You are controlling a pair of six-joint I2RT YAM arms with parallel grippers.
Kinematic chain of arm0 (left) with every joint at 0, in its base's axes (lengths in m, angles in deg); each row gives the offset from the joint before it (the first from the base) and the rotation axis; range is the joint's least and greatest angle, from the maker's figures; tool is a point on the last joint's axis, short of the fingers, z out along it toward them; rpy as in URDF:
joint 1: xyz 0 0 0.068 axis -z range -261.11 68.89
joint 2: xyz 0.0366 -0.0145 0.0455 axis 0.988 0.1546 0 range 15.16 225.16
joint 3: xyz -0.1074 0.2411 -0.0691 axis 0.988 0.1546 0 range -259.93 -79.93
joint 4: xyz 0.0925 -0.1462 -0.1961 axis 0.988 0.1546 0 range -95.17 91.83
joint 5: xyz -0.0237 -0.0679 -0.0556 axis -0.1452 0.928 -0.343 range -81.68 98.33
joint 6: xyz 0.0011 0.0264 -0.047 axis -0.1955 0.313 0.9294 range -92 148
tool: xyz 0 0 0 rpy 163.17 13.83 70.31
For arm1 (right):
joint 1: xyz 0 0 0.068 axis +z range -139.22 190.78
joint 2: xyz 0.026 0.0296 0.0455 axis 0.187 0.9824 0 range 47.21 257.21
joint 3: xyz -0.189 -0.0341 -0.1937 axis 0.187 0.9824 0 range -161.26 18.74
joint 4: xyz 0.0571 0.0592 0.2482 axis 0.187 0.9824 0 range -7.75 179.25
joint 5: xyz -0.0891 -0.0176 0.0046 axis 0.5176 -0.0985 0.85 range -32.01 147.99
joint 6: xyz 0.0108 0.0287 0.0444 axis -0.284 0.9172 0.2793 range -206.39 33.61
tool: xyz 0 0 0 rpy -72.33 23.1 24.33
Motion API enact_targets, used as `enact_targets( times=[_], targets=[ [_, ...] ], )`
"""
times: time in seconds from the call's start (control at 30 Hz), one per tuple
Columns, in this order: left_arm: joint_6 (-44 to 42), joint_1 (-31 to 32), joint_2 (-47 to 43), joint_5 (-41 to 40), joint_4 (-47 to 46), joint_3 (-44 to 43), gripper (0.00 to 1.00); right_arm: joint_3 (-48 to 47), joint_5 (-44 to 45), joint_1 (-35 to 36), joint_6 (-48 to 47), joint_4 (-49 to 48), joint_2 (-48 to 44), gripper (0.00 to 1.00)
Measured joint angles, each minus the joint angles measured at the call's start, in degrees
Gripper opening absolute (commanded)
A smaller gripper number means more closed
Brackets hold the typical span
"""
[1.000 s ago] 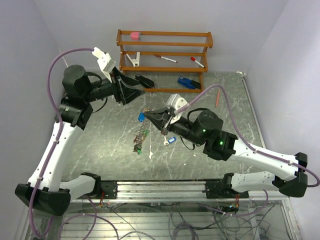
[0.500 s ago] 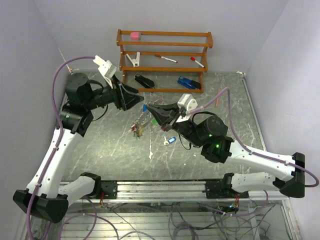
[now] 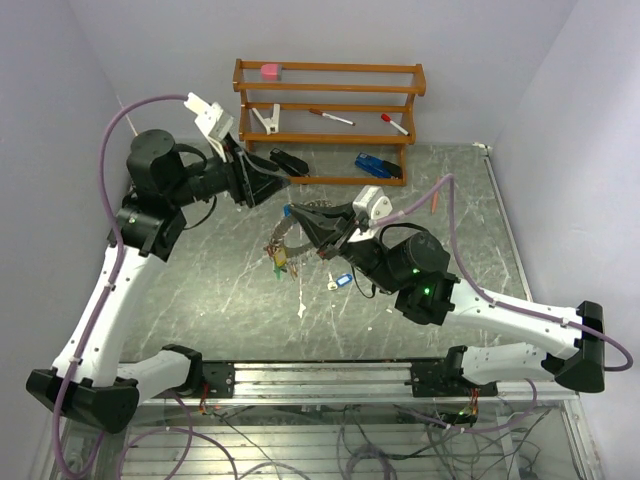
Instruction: Put the keys on the keyring
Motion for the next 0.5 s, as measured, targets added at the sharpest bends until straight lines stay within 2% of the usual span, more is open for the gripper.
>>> enact_targets(
  times=[0.23, 0.5],
  targets=[
    [1.57, 0.02, -0.02, 0.37, -0.72, -4.28, 0.58, 0.00, 1.42, 0.00, 0.17, 0.02, 0.00, 0.00],
    [6.12, 0.07, -2.82, 2.60, -2.10, 2.34, 0.62, 0.00, 3.56, 0.00, 0.20, -0.15, -0.02, 0.00]
  ],
)
